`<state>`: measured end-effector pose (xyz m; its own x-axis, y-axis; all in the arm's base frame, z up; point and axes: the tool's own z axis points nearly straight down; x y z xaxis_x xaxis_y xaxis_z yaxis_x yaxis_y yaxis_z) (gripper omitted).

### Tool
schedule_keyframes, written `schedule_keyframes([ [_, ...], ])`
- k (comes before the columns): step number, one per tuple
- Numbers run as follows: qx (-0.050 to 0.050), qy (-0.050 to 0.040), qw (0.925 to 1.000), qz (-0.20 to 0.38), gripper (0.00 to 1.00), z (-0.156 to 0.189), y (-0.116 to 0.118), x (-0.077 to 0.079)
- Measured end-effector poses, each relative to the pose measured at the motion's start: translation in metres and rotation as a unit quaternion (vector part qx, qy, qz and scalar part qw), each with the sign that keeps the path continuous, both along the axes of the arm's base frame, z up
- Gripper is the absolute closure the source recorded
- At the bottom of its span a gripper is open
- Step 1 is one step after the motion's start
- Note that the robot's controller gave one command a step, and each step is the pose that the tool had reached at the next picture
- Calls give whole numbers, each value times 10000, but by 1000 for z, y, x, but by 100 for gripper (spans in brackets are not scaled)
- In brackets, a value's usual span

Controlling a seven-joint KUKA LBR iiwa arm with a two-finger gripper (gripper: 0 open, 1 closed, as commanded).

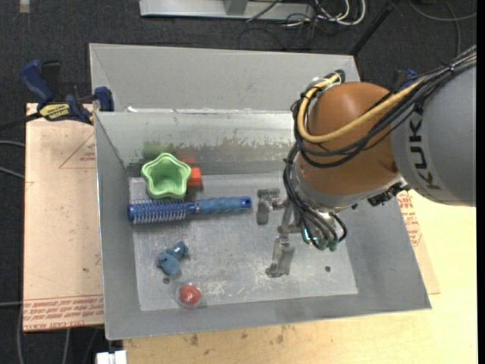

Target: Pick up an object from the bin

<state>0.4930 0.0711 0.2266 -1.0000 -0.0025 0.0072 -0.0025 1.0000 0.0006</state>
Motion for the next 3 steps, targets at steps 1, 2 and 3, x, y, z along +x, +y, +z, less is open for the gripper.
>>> schedule_keyframes([
  [1,14,-48,9954,-957,0,-17,94,44],
  [2,2,-68,10000,44,0,35,66,49],
  [3,-10,-31,10000,-74,0,-42,37,109],
])
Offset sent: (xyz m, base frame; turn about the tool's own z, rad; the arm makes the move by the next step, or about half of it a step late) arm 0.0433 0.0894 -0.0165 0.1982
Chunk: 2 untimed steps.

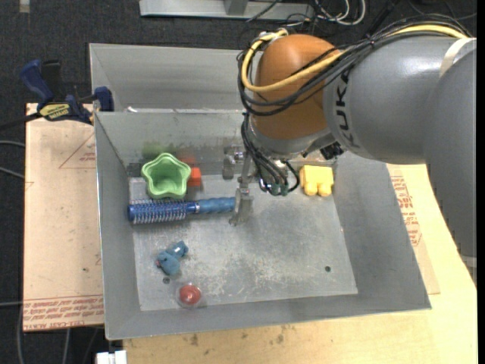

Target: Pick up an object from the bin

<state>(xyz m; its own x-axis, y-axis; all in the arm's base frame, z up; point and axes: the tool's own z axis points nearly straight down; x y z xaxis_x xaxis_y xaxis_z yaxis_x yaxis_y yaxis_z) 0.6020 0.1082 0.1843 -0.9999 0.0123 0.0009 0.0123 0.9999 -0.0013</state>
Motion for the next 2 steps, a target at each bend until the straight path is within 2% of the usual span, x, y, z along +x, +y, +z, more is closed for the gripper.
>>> schedule_keyframes([
  [1,6,58,9958,-910,0,-118,21,51],
  [2,14,-5,9958,-914,100,-114,20,53],
])
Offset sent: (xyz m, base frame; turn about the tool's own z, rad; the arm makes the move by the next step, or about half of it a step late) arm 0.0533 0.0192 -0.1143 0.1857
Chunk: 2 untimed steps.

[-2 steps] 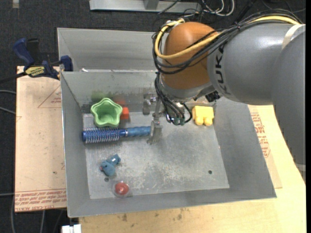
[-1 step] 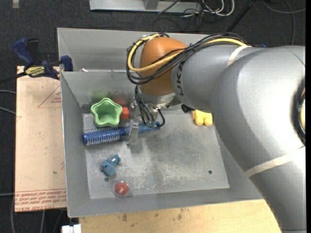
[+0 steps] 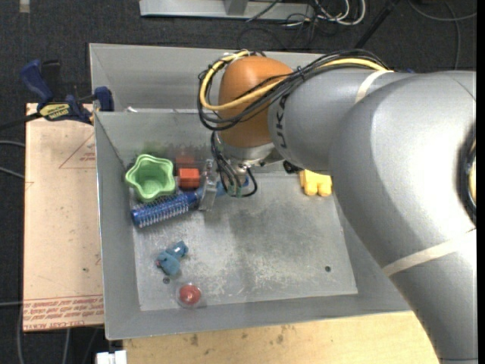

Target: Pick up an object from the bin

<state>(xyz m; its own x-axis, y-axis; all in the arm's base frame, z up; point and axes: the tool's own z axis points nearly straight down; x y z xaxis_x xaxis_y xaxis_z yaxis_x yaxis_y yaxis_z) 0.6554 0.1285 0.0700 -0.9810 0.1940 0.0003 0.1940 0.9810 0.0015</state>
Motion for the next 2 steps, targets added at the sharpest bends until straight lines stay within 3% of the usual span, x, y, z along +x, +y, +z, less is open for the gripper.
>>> schedule_keyframes([
  [1,-8,-5,9723,2337,100,4,56,-11],
  [2,-3,-29,9126,4088,100,1,29,-3],
])
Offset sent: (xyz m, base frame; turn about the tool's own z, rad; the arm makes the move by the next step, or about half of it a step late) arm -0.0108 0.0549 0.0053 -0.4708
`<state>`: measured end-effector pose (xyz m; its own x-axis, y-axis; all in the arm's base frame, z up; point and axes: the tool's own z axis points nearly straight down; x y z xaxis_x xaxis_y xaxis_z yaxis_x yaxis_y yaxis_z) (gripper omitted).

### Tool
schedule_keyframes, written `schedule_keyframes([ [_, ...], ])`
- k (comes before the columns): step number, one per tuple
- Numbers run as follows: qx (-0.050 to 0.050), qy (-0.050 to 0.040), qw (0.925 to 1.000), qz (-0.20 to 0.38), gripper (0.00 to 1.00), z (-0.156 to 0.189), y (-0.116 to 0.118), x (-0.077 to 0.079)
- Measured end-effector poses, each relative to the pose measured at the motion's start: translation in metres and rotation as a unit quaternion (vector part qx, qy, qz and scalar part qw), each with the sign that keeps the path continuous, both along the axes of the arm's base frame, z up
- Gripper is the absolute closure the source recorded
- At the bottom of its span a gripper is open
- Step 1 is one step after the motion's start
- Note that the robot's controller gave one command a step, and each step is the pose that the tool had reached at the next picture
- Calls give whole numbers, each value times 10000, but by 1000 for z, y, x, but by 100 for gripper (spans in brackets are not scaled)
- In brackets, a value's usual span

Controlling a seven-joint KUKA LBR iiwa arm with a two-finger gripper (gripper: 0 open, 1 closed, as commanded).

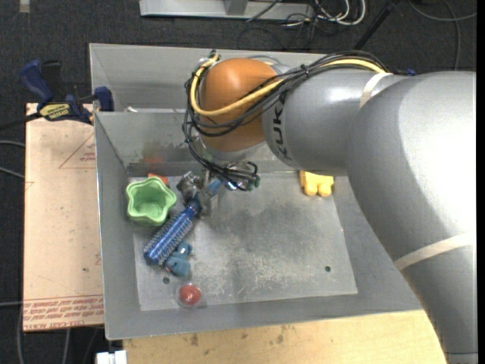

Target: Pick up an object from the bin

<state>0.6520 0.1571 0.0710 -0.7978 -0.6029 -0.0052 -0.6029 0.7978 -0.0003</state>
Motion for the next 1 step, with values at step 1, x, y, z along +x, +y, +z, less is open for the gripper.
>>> schedule_keyframes([
  [1,6,-35,9993,380,100,166,32,-16],
])
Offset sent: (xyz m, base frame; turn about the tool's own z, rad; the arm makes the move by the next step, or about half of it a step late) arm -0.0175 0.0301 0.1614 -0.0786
